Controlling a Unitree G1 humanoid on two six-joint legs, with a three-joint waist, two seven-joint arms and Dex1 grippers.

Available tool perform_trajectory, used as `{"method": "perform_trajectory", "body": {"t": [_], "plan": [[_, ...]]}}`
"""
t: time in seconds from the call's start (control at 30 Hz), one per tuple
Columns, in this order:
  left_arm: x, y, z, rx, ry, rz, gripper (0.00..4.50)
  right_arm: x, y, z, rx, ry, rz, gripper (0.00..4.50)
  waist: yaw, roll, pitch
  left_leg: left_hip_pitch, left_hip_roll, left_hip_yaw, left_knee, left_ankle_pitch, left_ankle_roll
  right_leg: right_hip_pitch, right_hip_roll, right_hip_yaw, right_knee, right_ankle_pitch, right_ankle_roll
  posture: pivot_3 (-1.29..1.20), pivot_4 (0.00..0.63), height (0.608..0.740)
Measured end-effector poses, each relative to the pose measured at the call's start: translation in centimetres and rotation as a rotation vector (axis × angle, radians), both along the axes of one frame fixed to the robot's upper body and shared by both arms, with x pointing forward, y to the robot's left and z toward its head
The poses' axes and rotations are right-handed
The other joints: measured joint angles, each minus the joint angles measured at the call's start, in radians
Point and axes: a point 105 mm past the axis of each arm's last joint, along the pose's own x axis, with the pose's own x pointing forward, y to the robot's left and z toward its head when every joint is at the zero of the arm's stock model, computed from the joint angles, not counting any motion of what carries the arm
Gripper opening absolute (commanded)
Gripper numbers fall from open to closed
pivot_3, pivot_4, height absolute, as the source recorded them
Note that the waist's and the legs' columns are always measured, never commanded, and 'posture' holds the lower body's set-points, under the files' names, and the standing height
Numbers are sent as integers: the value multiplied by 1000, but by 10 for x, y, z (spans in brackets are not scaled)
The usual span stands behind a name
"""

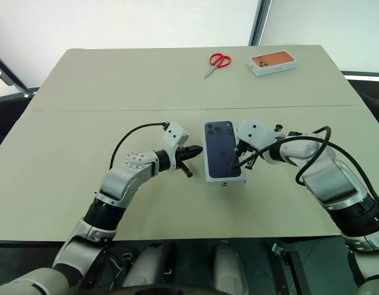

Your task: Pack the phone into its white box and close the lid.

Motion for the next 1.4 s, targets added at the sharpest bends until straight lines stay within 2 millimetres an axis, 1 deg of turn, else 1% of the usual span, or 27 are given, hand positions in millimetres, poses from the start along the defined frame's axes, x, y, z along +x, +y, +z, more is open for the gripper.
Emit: {"method": "perform_trajectory", "body": {"t": [0.13, 0.27, 0.33, 0.47, 0.6, 0.67, 0.8, 1.0, 1.17, 1.4], "plan": [[-1, -9, 7, -22, -13, -21, 0, -1, 0, -3, 4, 14, -9, 32, -1, 0, 0, 0, 0, 0, 0, 0, 0, 0, 0, 0, 0, 0, 0, 0, 150, 697], [-1, -10, -2, -1, 15, -30, 0, 0, -1, -4, 8, 13, -14, 32, -2, 0, 0, 0, 0, 0, 0, 0, 0, 0, 0, 0, 0, 0, 0, 0, 150, 697], [1, -9, -7, 18, 26, -30, 0, 1, -2, -4, 8, 15, -18, 32, -2, 0, 0, 0, 0, 0, 0, 0, 0, 0, 0, 0, 0, 0, 0, 0, 150, 697], [4, -7, -7, 37, 15, -23, 0, 1, -3, -4, 9, 12, -25, 32, -1, 0, 0, 0, 0, 0, 0, 0, 0, 0, 0, 0, 0, 0, 0, 0, 150, 697], [6, -1, -9, 56, 17, -16, 0, 3, -6, 1, 8, -6, -37, 32, -1, 0, 0, 0, 0, 0, 0, 0, -1, 0, 0, 0, 0, 0, 0, 0, 150, 697], [5, 3, -11, 65, 19, -23, 0, 3, -9, -1, 2, -8, -45, 32, -1, 0, 0, 0, 0, 0, 0, 3, -6, 0, 0, 0, 0, 0, 0, 0, 150, 697], [-1, 12, -18, 80, 32, -33, 0, 4, -14, -3, -1, -5, -65, 32, -2, 0, 0, 0, 0, 0, 0, 3, -6, 0, 0, 0, 1, 0, 0, 0, 150, 697], [-11, 17, -14, 75, 30, -67, 0, 5, -20, 0, 2, -18, -89, 32, -1, 0, 0, 0, 0, 0, 0, 3, -6, 0, 0, 0, 1, 0, 0, 0, 150, 697], [-21, 14, -9, 57, 27, -116, 0, 4, -20, -1, 3, -11, -71, 32, -2, 0, 0, 0, 0, 0, 0, 3, -6, 0, 0, 0, 1, 0, 0, 0, 150, 697], [-30, 6, -17, 85, 61, -173, 0, -5, -9, -2, 1, 10, -2, 32, -2, 0, 0, 0, 0, 0, 0, 3, -5, 0, 0, 0, 1, 0, 0, 0, 150, 697]]}}
